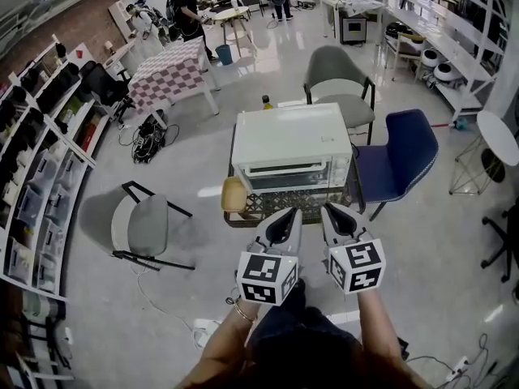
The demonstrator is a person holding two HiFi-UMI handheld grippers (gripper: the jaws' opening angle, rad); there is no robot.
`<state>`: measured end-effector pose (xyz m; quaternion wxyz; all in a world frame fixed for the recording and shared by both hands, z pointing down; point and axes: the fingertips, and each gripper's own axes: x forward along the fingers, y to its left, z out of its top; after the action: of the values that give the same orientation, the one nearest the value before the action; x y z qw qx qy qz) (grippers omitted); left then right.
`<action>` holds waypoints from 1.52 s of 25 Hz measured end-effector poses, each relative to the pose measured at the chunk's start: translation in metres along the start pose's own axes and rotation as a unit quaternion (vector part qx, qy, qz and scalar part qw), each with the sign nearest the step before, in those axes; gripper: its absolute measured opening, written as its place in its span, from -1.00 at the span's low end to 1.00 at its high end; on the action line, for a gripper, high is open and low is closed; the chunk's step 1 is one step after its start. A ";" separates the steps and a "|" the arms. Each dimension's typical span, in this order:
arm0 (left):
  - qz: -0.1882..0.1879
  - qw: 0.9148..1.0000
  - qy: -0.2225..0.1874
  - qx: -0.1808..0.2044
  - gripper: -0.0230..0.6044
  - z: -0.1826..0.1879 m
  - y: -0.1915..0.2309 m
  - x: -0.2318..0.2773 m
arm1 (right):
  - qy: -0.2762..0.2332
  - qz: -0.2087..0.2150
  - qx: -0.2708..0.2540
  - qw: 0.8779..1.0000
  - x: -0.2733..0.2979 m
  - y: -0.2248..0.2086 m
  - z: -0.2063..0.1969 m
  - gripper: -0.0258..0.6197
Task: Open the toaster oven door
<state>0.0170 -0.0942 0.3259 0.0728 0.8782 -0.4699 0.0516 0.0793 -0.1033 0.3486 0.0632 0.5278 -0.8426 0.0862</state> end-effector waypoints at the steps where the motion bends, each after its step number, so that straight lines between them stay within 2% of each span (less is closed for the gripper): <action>1: -0.002 1.000 0.001 0.000 -0.88 0.000 0.003 0.003 | 0.001 -0.002 0.001 1.000 0.004 -0.001 0.001 -0.90; 22: -0.031 0.999 0.017 0.000 -0.88 -0.011 0.058 0.056 | 0.041 -0.030 0.052 0.997 0.087 -0.022 -0.027 -0.80; 38: -0.038 0.999 0.025 -0.001 -0.88 -0.015 0.090 0.079 | 0.061 -0.038 0.125 0.990 0.133 -0.035 -0.046 -0.71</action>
<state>-0.0146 -0.2059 0.3607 0.0877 0.8939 -0.4339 0.0705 0.0532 -0.2252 0.4227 0.0515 0.5566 -0.7995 0.2201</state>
